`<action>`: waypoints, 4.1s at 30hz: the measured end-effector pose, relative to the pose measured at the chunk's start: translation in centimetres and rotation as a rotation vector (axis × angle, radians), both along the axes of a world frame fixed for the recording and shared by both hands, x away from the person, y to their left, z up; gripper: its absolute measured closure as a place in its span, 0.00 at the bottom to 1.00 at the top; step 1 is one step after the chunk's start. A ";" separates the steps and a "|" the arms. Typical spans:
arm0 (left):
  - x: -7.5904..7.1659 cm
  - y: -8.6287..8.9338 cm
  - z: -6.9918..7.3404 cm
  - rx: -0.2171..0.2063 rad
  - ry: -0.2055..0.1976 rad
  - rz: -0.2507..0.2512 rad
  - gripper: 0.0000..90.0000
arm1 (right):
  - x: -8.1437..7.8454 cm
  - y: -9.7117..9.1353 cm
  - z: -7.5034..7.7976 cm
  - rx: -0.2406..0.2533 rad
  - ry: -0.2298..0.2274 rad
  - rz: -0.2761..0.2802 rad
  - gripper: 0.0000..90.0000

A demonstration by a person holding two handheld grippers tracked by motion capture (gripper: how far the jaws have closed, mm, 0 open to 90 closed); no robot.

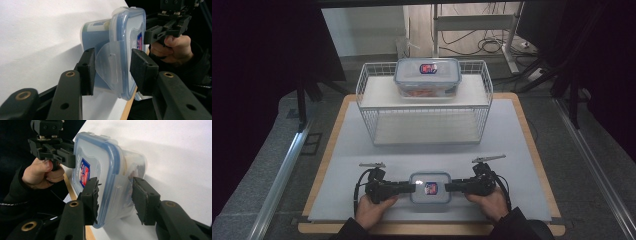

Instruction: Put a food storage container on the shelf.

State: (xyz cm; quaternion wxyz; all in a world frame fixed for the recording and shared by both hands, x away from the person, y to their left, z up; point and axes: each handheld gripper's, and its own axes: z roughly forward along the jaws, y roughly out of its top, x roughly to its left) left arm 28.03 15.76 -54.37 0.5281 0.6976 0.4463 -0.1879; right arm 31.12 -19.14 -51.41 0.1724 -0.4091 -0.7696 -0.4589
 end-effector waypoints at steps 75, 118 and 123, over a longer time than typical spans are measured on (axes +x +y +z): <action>17.9 2.4 26.8 -0.061 -0.253 0.137 0.64 | 17.1 2.0 25.6 0.171 -0.288 -0.135 0.64; 19.4 2.1 25.2 0.003 -0.316 0.224 0.46 | 19.2 3.3 24.2 0.093 -0.451 -0.272 0.61; 17.5 2.2 25.9 0.089 -0.435 0.226 0.50 | 17.3 3.0 24.8 0.017 -0.562 -0.257 0.68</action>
